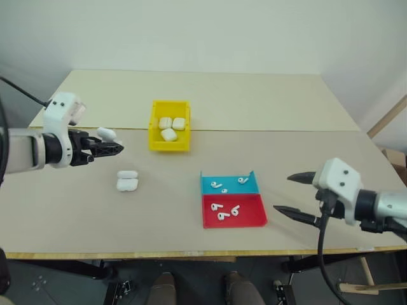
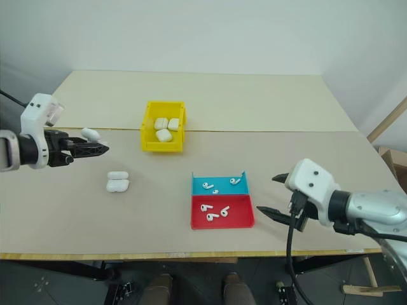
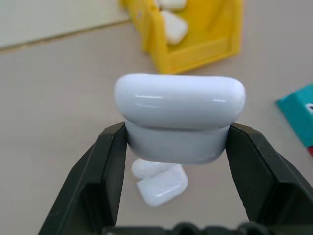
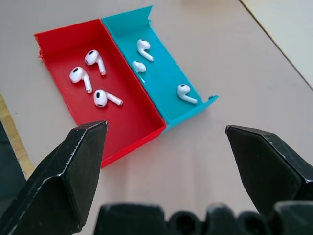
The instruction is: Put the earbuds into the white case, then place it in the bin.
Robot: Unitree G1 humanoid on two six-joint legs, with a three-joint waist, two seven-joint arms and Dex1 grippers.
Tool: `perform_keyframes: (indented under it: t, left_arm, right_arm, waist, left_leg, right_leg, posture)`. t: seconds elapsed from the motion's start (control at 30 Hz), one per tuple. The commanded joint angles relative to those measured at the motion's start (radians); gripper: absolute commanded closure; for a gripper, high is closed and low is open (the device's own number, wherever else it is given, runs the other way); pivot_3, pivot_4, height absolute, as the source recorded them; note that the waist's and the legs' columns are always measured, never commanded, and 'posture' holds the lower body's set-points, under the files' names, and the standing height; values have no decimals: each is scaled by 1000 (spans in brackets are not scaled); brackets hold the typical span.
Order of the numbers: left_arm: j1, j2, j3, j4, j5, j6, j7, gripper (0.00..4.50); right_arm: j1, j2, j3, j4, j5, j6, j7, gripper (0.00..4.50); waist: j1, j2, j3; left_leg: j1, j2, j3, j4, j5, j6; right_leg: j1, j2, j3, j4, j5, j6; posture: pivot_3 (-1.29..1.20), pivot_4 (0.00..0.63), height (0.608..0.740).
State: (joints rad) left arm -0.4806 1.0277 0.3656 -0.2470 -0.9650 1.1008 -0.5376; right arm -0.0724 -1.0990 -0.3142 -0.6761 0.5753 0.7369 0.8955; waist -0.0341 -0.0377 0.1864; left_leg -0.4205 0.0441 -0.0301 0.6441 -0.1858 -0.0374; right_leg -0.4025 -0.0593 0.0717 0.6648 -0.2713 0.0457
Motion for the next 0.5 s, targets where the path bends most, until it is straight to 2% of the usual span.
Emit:
perform_keyframes:
  t: [0.03,0.13,0.23,0.4,0.5]
  left_arm:
    - [91,-87,162,-127,-30,-211,-175,1700]
    - [150,-175,173,-162,-92,-274,-273,1700]
    - [214,-223,124,-209,-88,-348,-406,1700]
    - [215,-278,18,-190,-9,-474,-505,1700]
    - [217,-295,-26,-183,54,-555,-548,1700]
  right_arm:
    - [-82,-72,18,-1,45,-5,85,0]
    - [-145,-101,61,12,24,-96,163,0]
    - [-195,-118,132,51,-66,-296,287,0]
    - [-387,-111,368,179,-272,-622,497,0]
    - [-538,-55,503,244,-347,-669,584,0]
  waist:
    - [5,0,0]
    - [15,-1,-1]
    - [18,-1,0]
    - [16,-1,0]
    - [7,0,0]
  left_leg:
    - [0,0,0,0,0,0]
    - [0,0,1,1,0,0]
    - [0,0,2,1,0,0]
    - [1,1,2,1,0,0]
    - [1,1,2,1,0,0]
  right_leg:
    - [0,0,0,-1,0,0]
    - [0,0,1,-1,0,0]
    - [0,0,1,-1,0,0]
    - [0,1,1,-1,0,1]
    - [0,1,1,-1,1,1]
  posture:
    - [0,150,740]
    - [0,150,740]
    - [0,150,740]
    - [0,150,740]
    - [0,150,740]
